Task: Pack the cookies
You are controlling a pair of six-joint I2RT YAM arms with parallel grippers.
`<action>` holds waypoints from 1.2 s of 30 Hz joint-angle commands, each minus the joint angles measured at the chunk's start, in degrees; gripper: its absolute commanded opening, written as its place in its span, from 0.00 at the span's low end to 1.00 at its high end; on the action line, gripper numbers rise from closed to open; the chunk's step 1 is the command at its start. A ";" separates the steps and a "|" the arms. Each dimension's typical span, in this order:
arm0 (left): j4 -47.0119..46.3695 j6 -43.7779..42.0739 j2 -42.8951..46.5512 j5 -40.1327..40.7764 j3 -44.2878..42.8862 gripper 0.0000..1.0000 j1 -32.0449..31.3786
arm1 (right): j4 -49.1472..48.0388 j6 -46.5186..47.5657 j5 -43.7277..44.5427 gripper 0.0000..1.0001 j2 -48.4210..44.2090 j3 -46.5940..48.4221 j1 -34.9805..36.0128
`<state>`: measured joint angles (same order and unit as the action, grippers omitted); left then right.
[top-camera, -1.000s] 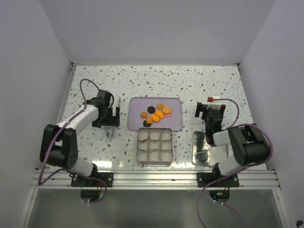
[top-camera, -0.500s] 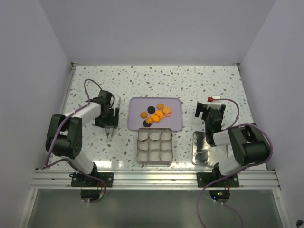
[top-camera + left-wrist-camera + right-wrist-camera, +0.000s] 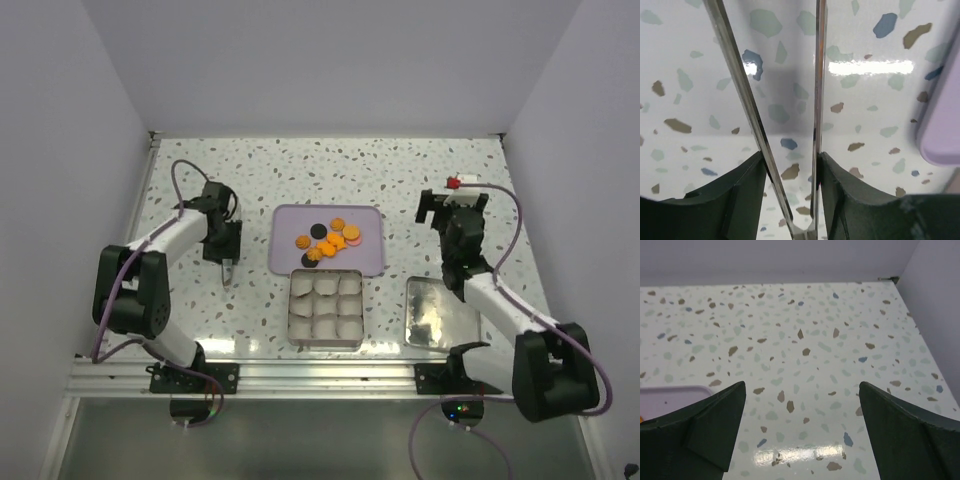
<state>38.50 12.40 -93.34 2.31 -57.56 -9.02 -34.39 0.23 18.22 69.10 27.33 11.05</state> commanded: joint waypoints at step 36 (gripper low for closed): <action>11.86 10.44 24.44 -15.84 -15.83 0.55 -11.90 | 79.23 -34.68 -36.84 0.99 -25.32 35.52 0.55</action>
<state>51.18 21.30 -68.23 -13.50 -71.46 -19.20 45.56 -31.29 -11.18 44.93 64.66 11.62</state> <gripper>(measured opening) 0.547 0.986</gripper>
